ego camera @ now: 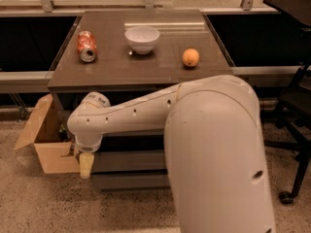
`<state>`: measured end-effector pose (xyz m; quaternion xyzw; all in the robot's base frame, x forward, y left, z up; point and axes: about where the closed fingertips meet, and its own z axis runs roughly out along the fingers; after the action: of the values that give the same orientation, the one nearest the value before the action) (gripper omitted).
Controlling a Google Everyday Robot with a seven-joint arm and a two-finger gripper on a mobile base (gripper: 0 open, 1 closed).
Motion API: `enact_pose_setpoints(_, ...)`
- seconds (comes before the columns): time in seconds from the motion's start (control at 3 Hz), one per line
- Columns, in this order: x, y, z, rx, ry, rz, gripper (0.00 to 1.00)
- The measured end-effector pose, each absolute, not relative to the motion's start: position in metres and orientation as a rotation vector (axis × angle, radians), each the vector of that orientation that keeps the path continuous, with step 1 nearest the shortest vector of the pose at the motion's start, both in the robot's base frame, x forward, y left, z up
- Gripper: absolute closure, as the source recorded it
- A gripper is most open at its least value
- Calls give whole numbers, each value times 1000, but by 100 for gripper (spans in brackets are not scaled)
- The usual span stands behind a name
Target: Open top drawer
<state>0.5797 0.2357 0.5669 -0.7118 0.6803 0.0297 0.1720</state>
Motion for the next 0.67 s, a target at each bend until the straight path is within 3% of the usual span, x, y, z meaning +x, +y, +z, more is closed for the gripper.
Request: enact_pose_setpoints(0.67,579,245,562,-2004,1925,81,0)
